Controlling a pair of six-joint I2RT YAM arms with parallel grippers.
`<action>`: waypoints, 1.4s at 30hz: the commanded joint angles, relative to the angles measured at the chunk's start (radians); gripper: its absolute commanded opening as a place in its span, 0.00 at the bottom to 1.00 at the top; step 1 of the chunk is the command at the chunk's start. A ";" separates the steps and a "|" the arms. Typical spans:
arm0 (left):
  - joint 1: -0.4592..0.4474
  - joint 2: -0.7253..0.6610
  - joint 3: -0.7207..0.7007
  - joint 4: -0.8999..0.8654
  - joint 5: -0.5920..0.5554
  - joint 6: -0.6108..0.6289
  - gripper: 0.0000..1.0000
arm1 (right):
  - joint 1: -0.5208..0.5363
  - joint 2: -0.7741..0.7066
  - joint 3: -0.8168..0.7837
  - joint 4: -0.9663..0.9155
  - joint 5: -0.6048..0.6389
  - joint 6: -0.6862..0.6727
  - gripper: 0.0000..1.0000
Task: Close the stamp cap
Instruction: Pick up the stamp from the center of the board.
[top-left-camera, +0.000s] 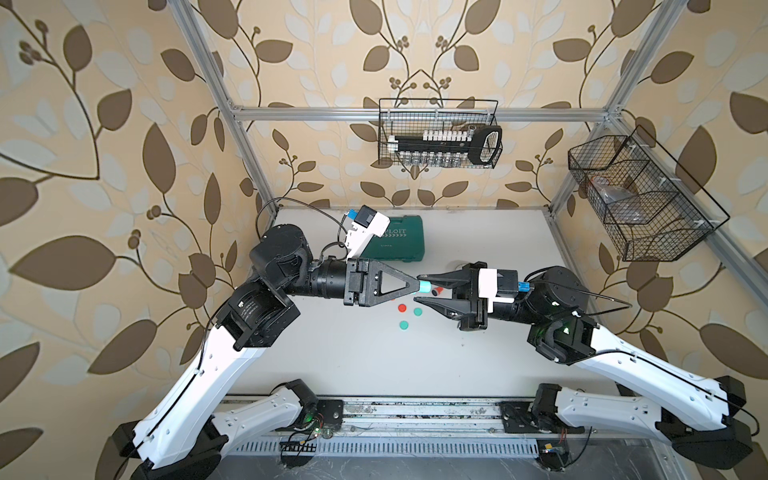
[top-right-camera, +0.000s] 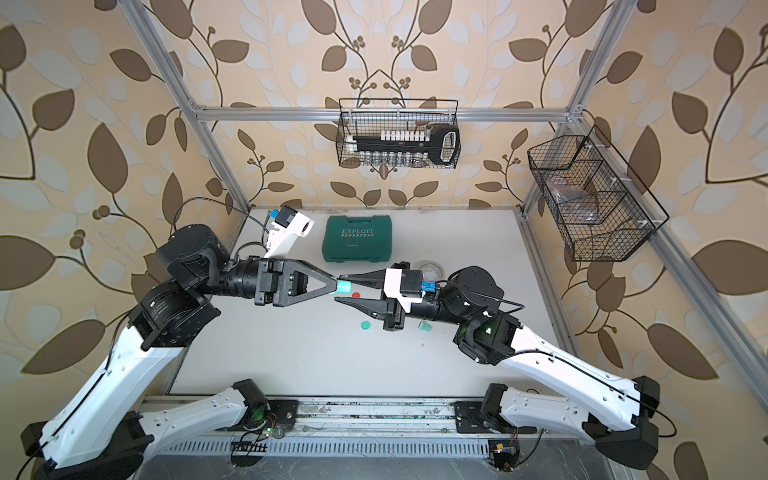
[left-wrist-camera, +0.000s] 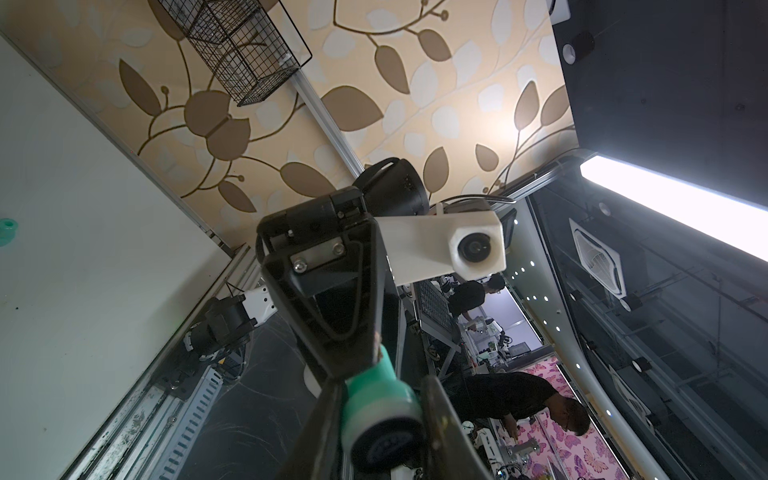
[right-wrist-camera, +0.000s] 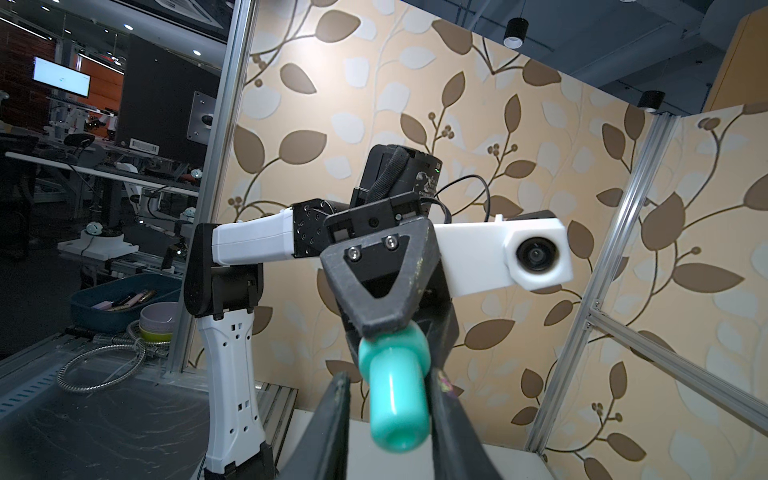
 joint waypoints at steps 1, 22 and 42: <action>-0.005 -0.017 0.028 0.042 -0.002 0.007 0.20 | 0.006 -0.015 0.009 0.034 -0.020 0.012 0.26; -0.009 -0.023 0.017 0.059 -0.004 -0.003 0.20 | 0.012 0.020 0.035 0.035 -0.007 0.025 0.21; -0.010 -0.029 0.012 0.047 -0.022 0.013 0.20 | 0.015 0.025 0.041 0.011 0.013 0.028 0.00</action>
